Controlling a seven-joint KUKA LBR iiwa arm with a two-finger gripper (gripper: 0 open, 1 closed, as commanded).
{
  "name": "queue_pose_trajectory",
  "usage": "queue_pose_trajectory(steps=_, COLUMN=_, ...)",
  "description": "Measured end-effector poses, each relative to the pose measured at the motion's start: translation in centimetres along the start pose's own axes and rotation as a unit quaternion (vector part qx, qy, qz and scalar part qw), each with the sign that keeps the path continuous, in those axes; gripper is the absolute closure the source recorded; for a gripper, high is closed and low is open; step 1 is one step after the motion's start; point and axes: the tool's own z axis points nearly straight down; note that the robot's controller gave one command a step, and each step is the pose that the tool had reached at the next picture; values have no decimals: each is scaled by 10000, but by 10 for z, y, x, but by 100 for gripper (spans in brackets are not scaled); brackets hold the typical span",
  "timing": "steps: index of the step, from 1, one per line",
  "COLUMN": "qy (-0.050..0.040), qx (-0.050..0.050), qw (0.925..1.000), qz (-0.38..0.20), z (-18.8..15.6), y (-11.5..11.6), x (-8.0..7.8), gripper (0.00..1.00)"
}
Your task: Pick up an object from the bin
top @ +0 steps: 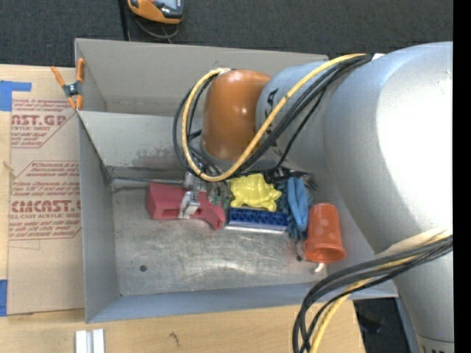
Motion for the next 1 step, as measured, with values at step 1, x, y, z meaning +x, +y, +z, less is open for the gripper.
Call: queue_pose_trajectory(steps=1, qy=131, qx=44, qw=9999, qz=43, z=-24, y=2, x=12, gripper=100)
